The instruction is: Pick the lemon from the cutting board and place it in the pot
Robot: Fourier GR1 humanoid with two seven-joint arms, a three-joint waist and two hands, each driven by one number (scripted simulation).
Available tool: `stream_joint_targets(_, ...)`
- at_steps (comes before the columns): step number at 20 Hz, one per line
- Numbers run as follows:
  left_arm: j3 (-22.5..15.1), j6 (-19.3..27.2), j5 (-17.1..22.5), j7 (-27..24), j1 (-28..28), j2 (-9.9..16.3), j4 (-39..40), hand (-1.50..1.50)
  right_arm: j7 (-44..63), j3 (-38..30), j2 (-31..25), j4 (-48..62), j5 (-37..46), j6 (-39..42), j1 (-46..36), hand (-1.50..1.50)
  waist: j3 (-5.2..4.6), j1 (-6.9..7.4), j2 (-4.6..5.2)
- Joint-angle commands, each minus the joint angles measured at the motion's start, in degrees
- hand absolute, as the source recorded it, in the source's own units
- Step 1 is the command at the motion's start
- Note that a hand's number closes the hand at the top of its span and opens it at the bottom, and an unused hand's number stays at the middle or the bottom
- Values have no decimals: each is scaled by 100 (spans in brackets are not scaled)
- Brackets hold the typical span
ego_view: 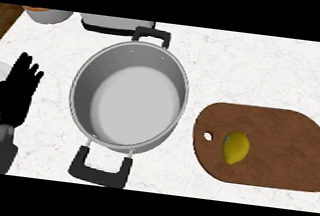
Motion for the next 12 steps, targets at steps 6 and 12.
stream_joint_targets(6, -113, -111, -976, -255, 601, 1089, 31, 0, 752, -999, 1579, 1017, -260, -2650, 2295, 150, 58, -707, 171)
stream_joint_targets(12, -357, -249, -1202, -374, 904, 1171, -4, 0, 6, -585, 1589, 996, 1900, -4723, 3509, -150, -89, -562, 123)
